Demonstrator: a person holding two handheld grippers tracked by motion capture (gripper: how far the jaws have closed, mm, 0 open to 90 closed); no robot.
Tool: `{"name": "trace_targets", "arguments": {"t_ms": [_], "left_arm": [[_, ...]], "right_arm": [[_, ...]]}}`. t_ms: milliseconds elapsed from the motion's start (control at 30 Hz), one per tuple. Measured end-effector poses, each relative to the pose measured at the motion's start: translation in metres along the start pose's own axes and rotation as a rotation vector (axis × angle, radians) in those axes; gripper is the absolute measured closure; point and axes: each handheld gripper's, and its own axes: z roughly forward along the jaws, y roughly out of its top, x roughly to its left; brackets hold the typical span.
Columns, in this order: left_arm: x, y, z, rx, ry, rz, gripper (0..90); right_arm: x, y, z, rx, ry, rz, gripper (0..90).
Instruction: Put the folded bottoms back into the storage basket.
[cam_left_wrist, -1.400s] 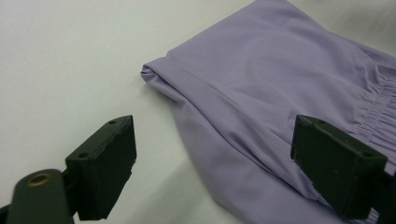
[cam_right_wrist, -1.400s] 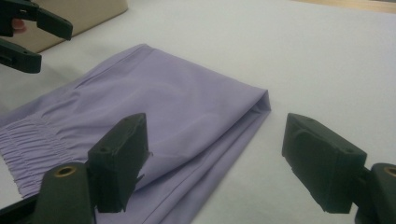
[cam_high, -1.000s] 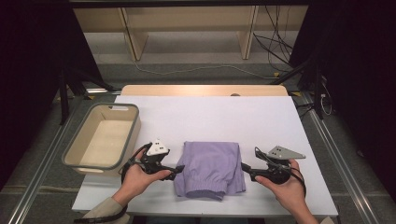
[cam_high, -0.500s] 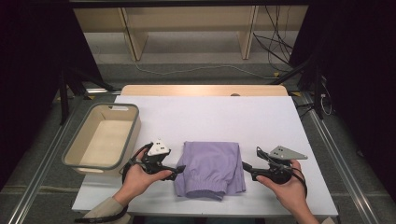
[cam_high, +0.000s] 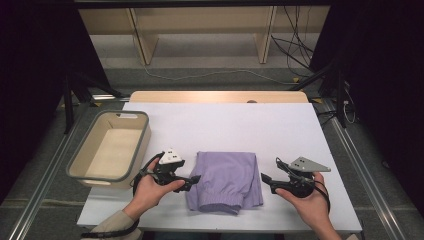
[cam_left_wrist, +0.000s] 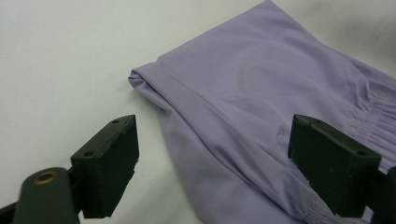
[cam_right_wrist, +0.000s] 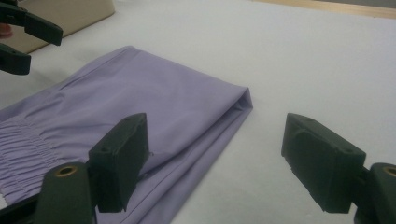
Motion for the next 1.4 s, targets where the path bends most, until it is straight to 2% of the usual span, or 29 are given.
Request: {"name": "trace_targets", "arguments": {"t_ms": [167,267,433,567,700,833,933,1067,1300,1400], "left_arm": [[0.002,0.008,0.011,0.015,0.044,-0.022,16.1],[0.004,0.009,0.023,0.034,0.057,-0.048,16.9],[0.002,0.010,0.039,0.075,0.079,-0.064,17.3],[-0.002,0.008,0.052,0.125,0.098,-0.034,18.8],[-0.009,0.004,0.057,0.153,0.127,0.002,25.2],[-0.012,0.004,0.059,0.169,0.123,-0.004,29.7],[-0.014,0.006,0.060,0.176,0.103,0.003,39.4],[-0.018,0.009,0.061,0.191,0.104,-0.005,47.4],[-0.027,0.010,0.063,0.188,0.086,0.005,73.2],[-0.026,0.010,0.063,0.186,0.076,-0.023,76.7]], "right_arm": [[0.001,0.000,0.001,0.004,-0.003,-0.005,24.2],[0.002,0.000,0.003,0.006,-0.008,-0.005,24.4],[0.003,0.000,0.003,0.009,-0.008,-0.008,24.7],[0.003,0.000,0.004,0.011,-0.007,-0.010,24.7],[0.004,-0.001,0.004,0.017,-0.004,-0.010,24.7],[0.005,-0.002,0.002,0.016,-0.005,-0.014,24.7],[0.005,-0.003,0.001,0.018,-0.009,-0.009,24.8],[0.005,-0.003,0.001,0.017,-0.011,-0.008,24.8],[0.007,-0.004,0.001,0.025,0.002,-0.011,24.8],[0.008,-0.004,0.001,0.028,0.004,-0.011,24.7]]}}
